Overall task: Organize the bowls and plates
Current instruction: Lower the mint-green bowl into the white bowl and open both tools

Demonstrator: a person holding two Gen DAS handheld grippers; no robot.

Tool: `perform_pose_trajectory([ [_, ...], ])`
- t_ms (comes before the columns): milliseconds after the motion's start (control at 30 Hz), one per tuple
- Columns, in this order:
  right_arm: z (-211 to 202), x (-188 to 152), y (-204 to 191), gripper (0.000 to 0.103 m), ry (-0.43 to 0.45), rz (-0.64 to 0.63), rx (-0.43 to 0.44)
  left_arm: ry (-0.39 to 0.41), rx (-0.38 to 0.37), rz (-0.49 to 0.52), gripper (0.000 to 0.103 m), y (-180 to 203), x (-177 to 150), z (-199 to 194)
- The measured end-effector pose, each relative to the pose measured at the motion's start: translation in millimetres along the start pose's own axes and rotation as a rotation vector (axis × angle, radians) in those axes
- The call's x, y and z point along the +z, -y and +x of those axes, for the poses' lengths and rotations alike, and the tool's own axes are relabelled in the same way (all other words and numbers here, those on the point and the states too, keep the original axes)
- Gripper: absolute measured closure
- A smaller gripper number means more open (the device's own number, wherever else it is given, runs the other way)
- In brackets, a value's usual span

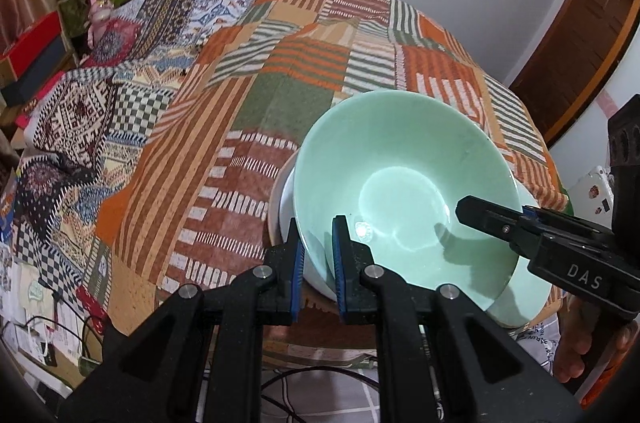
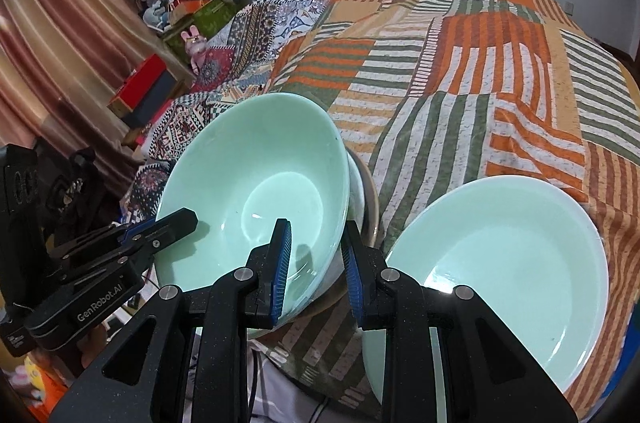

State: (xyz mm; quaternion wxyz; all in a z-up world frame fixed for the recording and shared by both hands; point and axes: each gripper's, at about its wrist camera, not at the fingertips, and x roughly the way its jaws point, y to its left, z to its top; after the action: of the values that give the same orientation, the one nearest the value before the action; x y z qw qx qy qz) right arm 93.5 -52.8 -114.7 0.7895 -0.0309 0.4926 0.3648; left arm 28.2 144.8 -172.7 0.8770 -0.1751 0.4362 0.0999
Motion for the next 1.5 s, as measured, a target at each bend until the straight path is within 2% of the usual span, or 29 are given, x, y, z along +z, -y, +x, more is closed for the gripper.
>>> perform_pose_trajectory([
  [367, 13.6, -1.0, -7.3, 0.08, -0.023, -0.044, -0.047, -0.046, 0.018, -0.017, 0.091, -10.7, -5.3, 18.9],
  [767, 23.5, -1.2, -9.4, 0.08, -0.046, -0.053, -0.051, -0.067, 0.027, -0.033, 0.09, -19.6, -6.4, 32.0],
  [1367, 16.1, 0.2, -8.4, 0.078, -0.018, -0.072, -0.054, -0.056, 0.084, 0.009, 0.09, -13.3, -6.0, 37.2],
  [1500, 12.9, -1.1, -8.6, 0.078, -0.014, -0.072, -0.056, -0.068, 0.103, 0.056, 0.09, -7.0, -6.9, 37.1],
])
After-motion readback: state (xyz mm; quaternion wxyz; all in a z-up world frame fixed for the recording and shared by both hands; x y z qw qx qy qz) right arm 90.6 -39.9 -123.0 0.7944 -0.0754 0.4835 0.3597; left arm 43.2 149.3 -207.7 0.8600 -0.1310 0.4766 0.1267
